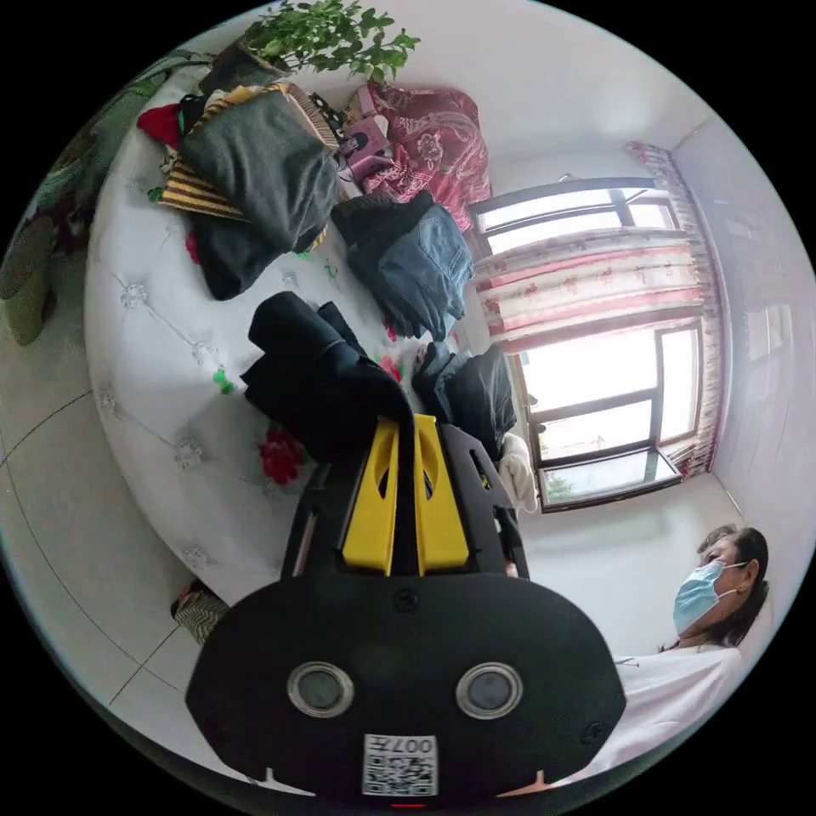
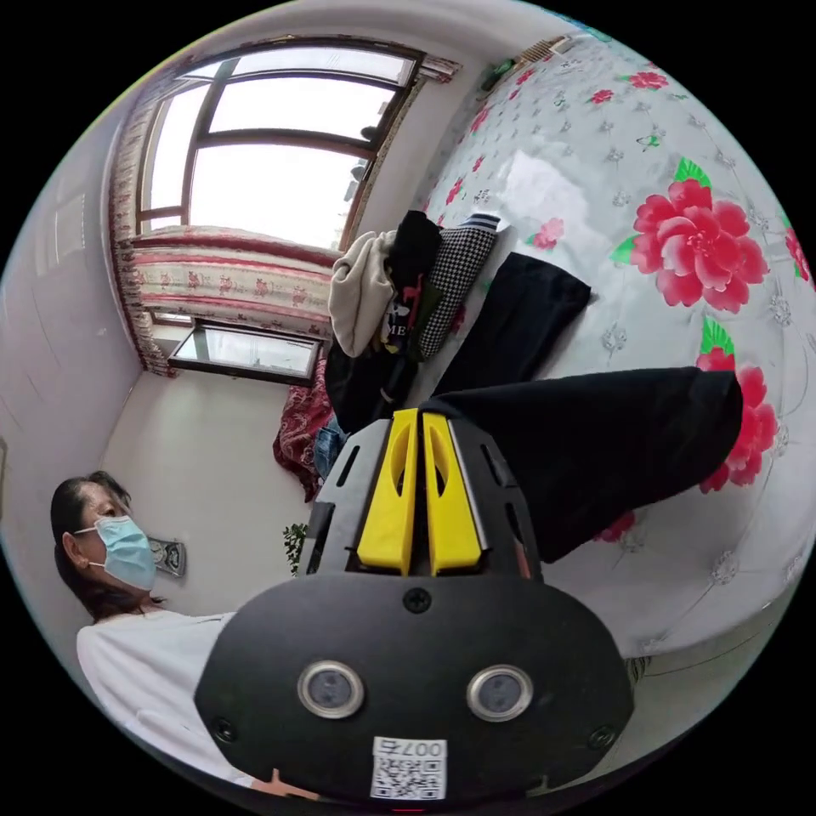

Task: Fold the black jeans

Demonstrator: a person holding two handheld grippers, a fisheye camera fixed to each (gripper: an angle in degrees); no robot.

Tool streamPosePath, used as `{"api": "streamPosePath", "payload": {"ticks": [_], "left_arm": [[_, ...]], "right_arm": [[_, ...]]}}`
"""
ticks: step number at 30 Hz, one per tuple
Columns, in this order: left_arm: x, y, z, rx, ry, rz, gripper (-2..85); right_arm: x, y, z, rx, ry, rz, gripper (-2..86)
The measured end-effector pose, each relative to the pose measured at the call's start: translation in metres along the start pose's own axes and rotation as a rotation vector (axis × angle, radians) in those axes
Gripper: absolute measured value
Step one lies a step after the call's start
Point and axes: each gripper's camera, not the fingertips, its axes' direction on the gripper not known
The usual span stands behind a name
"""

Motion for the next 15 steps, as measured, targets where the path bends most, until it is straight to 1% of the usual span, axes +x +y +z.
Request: {"api": "streamPosePath", "payload": {"ticks": [1,3,5,7,8,10,12,14,15], "left_arm": [[0.012,-0.024,0.027,-0.015,-0.009,0.024,0.8],[0.024,-0.063,0.083,-0.027,-0.007,0.054,1.9],[0.028,-0.109,0.181,-0.058,0.03,0.099,3.8],[0.019,-0.126,0.246,-0.097,0.015,0.061,4.8],[0.013,-0.126,0.27,-0.098,-0.035,0.027,4.8],[0.013,-0.114,0.287,-0.058,-0.054,0.068,4.4],[0.012,-0.099,0.296,-0.076,-0.086,0.154,4.3],[0.003,-0.069,0.299,-0.112,-0.21,0.296,4.3],[-0.001,-0.061,0.3,-0.119,-0.247,0.322,4.2]], "right_arm": [[-0.005,-0.024,0.014,-0.017,-0.009,0.001,-0.2],[-0.013,-0.065,0.043,-0.025,0.051,-0.014,-0.2],[-0.02,-0.117,0.098,0.0,0.106,-0.077,0.0],[-0.014,-0.142,0.138,0.024,0.177,-0.053,0.1],[-0.01,-0.149,0.161,0.012,0.231,-0.034,0.1],[-0.014,-0.144,0.19,-0.023,0.263,-0.068,0.2],[-0.027,-0.122,0.216,-0.088,0.208,-0.207,0.3],[-0.04,-0.068,0.261,-0.324,0.163,-0.412,0.6],[-0.042,-0.051,0.272,-0.394,0.161,-0.468,0.7]]}}
